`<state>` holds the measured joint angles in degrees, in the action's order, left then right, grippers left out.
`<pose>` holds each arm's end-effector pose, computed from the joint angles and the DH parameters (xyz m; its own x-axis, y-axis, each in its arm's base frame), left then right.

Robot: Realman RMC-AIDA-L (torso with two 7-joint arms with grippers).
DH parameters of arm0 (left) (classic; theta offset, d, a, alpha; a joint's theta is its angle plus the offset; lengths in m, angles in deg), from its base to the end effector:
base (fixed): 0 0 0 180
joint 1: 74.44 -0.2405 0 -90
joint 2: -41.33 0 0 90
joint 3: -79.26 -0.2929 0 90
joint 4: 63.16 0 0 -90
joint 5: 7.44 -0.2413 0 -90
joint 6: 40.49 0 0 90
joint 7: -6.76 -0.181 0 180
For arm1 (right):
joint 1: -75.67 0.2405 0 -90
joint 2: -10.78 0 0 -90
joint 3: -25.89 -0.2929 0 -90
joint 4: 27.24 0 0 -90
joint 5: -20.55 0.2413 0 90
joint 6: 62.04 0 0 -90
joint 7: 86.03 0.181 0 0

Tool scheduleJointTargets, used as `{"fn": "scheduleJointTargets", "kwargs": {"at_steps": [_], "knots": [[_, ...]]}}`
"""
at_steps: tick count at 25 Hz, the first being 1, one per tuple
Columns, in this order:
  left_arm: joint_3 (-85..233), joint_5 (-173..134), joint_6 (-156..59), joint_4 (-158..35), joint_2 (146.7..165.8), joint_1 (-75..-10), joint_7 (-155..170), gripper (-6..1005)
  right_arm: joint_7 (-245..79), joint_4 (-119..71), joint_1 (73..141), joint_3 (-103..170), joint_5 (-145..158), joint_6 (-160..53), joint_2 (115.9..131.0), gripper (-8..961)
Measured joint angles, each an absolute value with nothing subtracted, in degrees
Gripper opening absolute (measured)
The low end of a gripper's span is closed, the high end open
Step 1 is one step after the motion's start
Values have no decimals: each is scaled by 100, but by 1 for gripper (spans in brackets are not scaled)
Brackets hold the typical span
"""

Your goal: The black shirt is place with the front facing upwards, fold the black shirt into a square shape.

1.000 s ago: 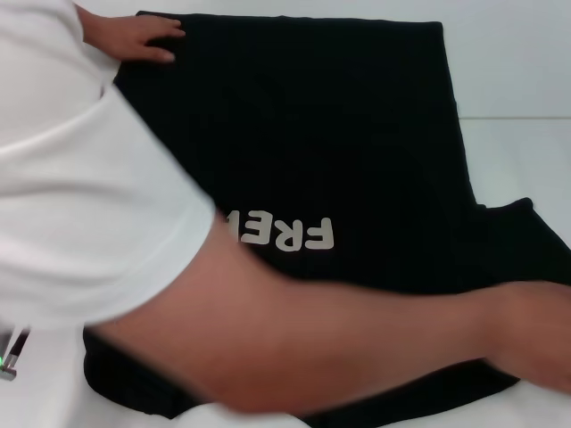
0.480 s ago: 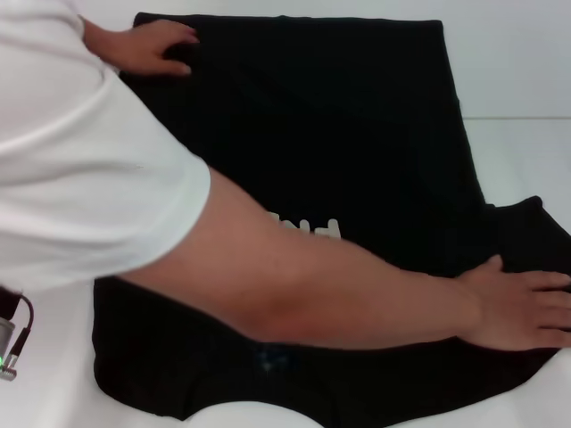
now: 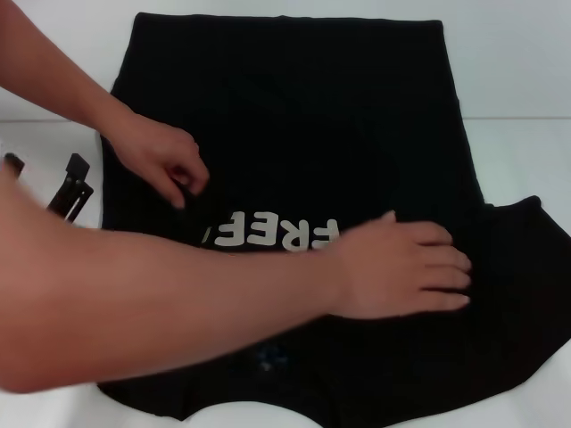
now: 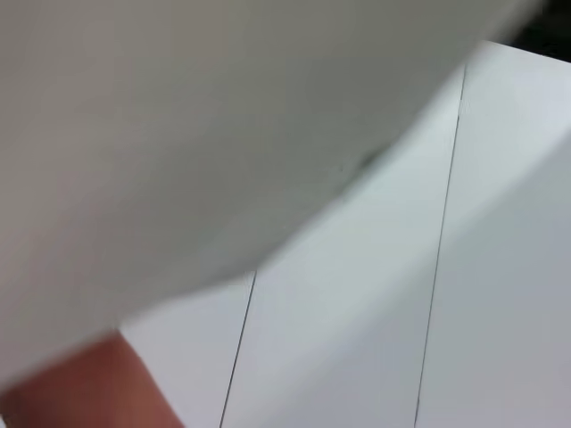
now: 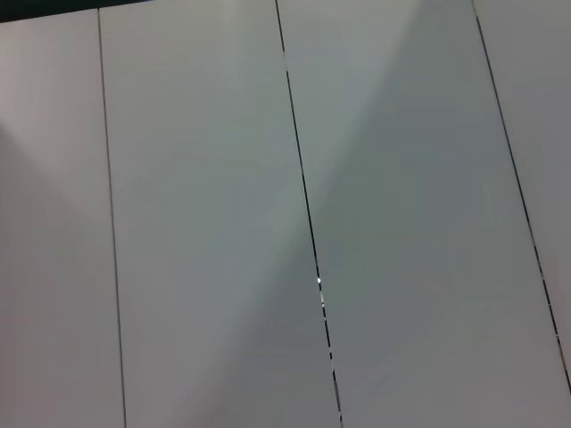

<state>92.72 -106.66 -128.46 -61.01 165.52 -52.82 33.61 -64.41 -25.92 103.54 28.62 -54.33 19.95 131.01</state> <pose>-0.3625 0.3354 -0.0452 0.4807 -0.1841 0.8573 0.8254 -0.2349 -0.5133 0.3643 0.3910 -0.0021 0.5684 0.2480 -0.7844 -0.7824 -0.1318 -0.6087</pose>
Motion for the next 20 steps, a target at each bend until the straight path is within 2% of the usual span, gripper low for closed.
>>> {"fn": "scheduleJointTargets", "kwargs": {"at_steps": [20], "knots": [[9271, -10675, -12846, -6105, 16552, -5282, 3360, 938, -6441, -2592, 10353, 2870, -5433, 1995, 13101, 895]]}}
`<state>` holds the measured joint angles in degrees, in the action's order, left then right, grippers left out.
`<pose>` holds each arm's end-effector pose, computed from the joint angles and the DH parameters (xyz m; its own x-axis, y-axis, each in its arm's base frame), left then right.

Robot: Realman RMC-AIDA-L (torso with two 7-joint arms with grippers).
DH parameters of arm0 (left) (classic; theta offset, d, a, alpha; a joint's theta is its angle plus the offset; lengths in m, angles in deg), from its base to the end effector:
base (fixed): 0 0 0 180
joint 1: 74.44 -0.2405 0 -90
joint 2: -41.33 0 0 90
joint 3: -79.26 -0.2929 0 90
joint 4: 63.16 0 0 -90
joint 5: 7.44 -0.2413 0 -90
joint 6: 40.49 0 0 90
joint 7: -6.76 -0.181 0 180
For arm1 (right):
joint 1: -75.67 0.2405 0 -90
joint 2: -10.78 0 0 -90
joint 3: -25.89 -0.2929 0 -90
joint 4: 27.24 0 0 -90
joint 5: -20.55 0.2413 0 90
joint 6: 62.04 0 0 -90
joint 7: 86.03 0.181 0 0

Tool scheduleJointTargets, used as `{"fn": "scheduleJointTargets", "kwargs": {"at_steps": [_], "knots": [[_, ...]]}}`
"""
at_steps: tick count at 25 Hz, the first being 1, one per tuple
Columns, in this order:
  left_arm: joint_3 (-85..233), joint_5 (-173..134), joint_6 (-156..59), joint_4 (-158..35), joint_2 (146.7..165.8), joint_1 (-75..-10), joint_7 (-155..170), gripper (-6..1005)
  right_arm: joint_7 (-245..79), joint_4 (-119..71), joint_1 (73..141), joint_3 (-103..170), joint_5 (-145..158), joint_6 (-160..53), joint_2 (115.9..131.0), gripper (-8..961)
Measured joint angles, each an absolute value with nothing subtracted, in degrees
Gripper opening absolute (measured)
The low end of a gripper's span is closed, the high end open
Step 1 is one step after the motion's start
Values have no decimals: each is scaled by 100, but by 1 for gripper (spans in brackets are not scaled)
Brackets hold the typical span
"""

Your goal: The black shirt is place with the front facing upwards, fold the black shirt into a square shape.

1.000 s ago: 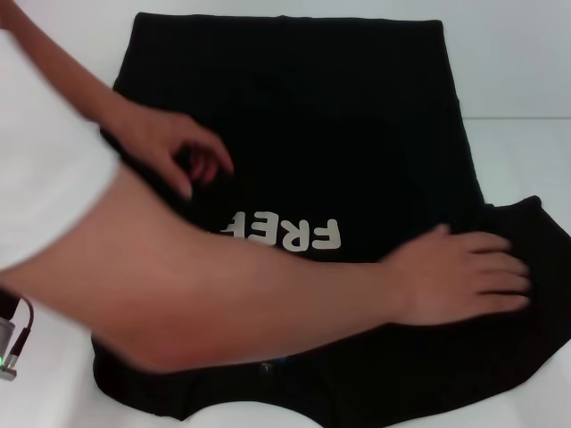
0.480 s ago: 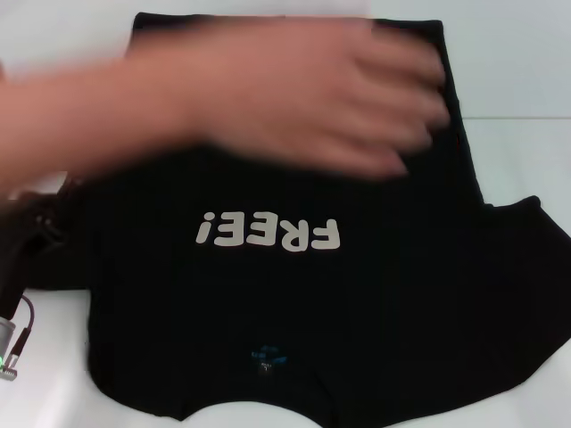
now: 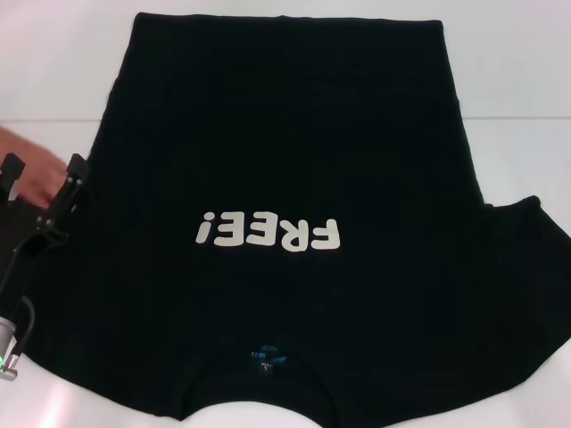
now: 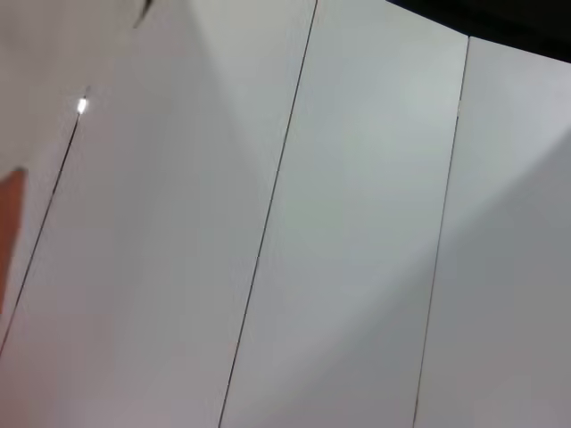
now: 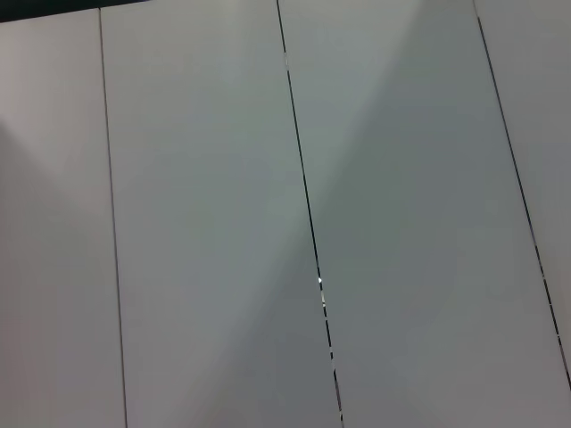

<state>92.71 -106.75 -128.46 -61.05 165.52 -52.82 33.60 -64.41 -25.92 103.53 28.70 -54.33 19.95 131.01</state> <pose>-0.3622 0.3353 -0.0456 0.4806 -0.1833 0.8576 0.8252 -0.2366 -0.5130 0.3642 0.3909 -0.0023 0.5688 0.2475 -0.7844 -0.7820 -0.1329 -0.6090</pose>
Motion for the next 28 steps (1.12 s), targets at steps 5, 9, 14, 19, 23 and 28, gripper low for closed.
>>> {"fn": "scheduleJointTargets", "kwargs": {"at_steps": [5, 9, 14, 19, 23, 28], "knots": [[9271, -10676, -12846, -6105, 16552, -5289, 3360, 938, -6441, -2598, 10353, 2880, -5433, 1977, 13101, 895], [9271, -10676, -12846, -6105, 16552, -5290, 3358, 938, -6441, -2601, 10354, 2887, -5433, 1965, 13101, 895], [9208, -10675, -12846, -6105, 16560, -5291, 3356, 938, -6441, -2601, 10360, 2888, -5433, 1955, 13101, 895], [9129, -10675, -12846, -6105, 16556, -5286, 3346, 938, -6441, -2601, 10362, 2888, -5433, 1952, 13101, 895], [9131, -10675, -12847, -6105, 16552, -5275, 3344, 938, -6441, -2601, 10363, 2888, -5433, 1951, 13101, 895], [9130, -10675, -12847, -6105, 16551, -5273, 3341, 938, -6441, -2601, 10369, 2888, -5433, 1951, 13101, 894]]}}
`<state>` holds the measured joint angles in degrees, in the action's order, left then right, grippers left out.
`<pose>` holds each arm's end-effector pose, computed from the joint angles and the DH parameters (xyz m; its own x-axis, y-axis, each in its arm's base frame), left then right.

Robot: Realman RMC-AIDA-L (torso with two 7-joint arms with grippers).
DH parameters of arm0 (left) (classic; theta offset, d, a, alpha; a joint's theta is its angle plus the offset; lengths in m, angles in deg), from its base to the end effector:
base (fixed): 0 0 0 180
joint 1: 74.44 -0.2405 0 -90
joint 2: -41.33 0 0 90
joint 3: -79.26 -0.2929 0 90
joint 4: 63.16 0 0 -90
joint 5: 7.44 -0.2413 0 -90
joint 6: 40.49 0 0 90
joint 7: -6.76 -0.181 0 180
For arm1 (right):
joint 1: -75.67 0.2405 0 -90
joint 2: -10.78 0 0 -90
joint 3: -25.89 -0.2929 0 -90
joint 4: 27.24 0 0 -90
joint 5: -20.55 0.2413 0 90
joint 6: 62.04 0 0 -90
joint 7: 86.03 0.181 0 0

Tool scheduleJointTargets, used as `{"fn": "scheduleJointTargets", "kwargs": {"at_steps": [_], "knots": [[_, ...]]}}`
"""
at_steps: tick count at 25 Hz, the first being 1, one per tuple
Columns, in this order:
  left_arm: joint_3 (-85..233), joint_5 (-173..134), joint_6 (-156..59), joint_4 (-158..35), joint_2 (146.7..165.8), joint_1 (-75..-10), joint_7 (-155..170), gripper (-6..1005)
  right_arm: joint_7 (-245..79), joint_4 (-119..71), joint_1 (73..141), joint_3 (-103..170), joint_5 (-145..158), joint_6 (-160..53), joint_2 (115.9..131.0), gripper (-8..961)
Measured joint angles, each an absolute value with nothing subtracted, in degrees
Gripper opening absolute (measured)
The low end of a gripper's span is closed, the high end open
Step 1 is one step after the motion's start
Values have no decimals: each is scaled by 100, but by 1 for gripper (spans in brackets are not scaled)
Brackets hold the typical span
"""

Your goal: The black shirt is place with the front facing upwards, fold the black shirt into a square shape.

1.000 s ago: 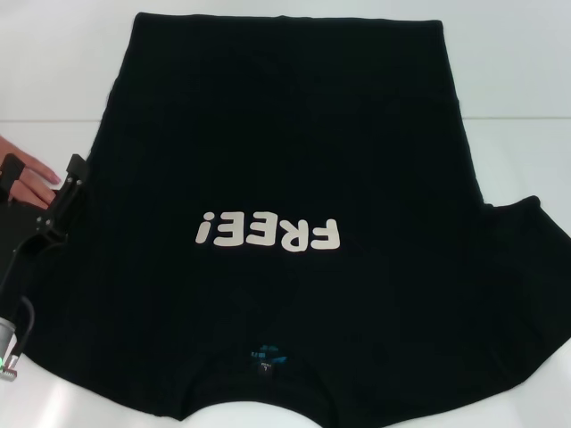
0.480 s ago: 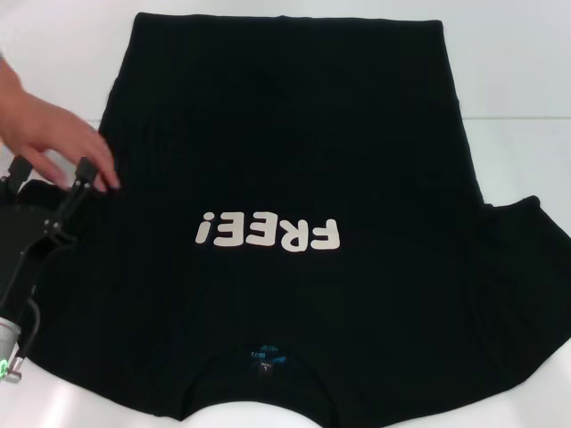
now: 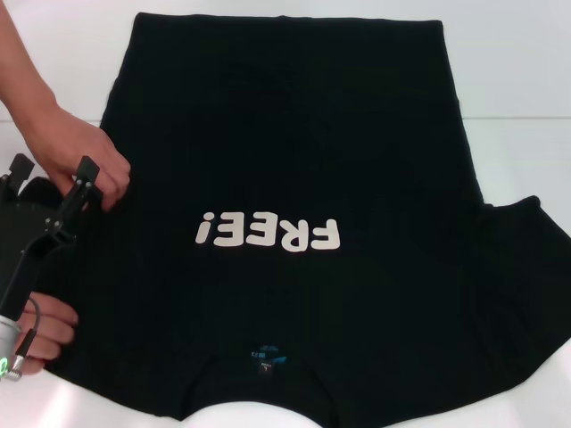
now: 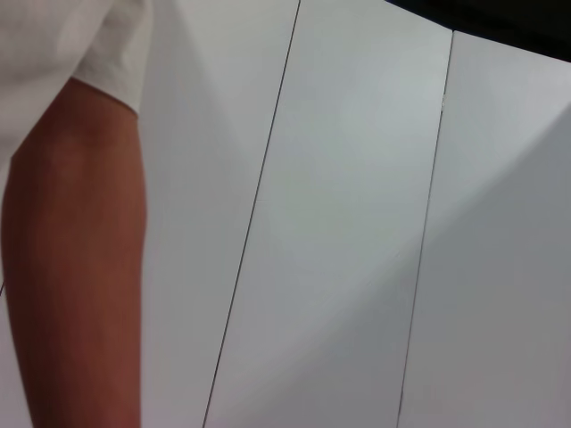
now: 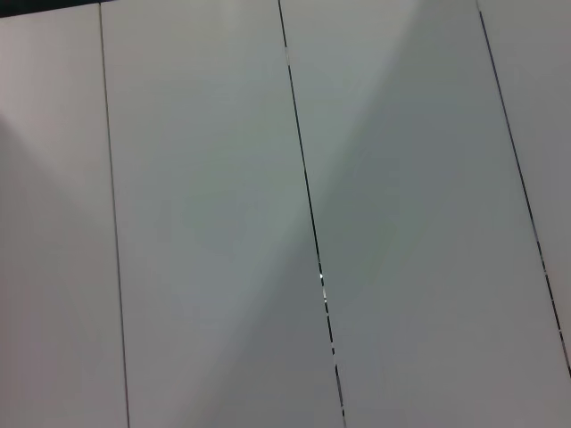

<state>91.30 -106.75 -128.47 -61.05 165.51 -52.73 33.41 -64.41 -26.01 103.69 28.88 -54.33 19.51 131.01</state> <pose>-0.3592 0.3354 -0.0492 0.4870 -0.1756 0.8555 0.8158 -0.2584 -0.5174 0.3638 0.3922 -0.0039 0.5694 0.2406 -0.7860 -0.7822 -0.1355 -0.6081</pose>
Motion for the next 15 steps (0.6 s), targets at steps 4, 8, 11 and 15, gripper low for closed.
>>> {"fn": "scheduleJointTargets", "kwargs": {"at_steps": [4, 8, 11, 15], "knots": [[9130, -10675, -12846, -6105, 16551, -5273, 3339, 938, -6441, -2601, 10381, 2888, -5433, 1951, 13101, 894], [9131, -10675, -12847, -6105, 16551, -5273, 3339, 938, -6441, -2601, 10380, 2888, -5433, 1951, 13101, 894], [9131, -10675, -12846, -6105, 16551, -5273, 3339, 938, -6441, -2601, 10380, 2888, -5433, 1951, 13101, 894], [9131, -10675, -12847, -6105, 16551, -5273, 3339, 938, -6441, -2601, 10380, 2888, -5433, 1949, 13101, 894]]}}
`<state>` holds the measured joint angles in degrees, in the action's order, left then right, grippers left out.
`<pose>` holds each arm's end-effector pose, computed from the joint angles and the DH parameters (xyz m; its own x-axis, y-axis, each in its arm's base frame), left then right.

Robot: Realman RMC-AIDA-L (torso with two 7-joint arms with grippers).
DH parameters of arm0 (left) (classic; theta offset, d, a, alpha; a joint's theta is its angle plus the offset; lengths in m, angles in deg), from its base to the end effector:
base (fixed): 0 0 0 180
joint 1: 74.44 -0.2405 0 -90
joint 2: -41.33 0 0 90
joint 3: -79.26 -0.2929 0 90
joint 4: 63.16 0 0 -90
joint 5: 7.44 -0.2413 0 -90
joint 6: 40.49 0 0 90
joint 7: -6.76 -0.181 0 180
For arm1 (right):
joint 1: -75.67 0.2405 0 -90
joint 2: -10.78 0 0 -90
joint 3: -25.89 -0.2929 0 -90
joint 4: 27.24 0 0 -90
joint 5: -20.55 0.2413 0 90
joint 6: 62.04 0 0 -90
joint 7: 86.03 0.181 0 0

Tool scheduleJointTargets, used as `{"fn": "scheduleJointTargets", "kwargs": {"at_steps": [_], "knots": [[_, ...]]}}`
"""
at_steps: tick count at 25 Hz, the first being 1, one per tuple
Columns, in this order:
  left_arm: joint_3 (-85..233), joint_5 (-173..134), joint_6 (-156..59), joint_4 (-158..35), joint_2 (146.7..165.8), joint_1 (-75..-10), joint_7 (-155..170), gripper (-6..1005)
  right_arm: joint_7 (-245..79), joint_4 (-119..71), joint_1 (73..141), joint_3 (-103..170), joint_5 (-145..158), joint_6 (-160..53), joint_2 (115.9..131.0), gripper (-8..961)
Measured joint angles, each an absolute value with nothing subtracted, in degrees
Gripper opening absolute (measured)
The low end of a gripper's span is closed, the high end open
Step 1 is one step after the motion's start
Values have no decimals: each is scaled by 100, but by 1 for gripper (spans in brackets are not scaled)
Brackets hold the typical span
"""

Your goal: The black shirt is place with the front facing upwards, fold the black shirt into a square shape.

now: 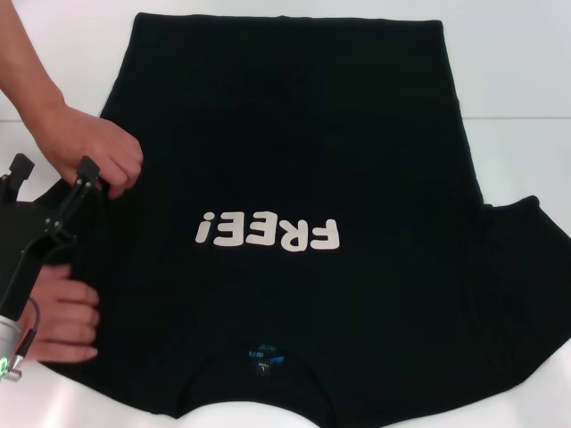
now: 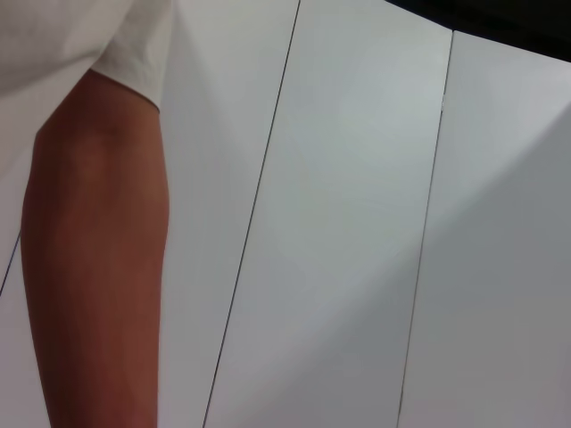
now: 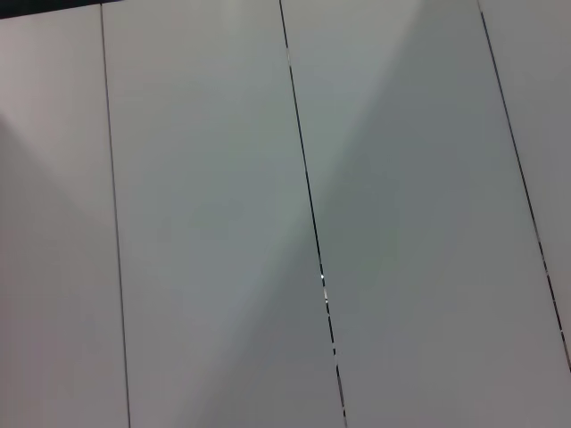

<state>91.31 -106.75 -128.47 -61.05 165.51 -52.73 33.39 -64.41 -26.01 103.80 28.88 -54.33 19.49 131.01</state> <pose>-0.3592 0.3355 -0.0492 0.4873 -0.1757 0.8554 0.8157 -0.2582 -0.5177 0.3631 0.3929 -0.0039 0.5691 0.2414 -0.7861 -0.7820 -0.1368 -0.6081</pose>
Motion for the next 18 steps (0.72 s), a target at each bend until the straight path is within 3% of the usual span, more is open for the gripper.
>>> {"fn": "scheduleJointTargets", "kwargs": {"at_steps": [18], "knots": [[9130, -10675, -12846, -6105, 16551, -5273, 3339, 938, -6441, -2601, 10406, 2888, -5433, 1899, 13101, 895]]}}
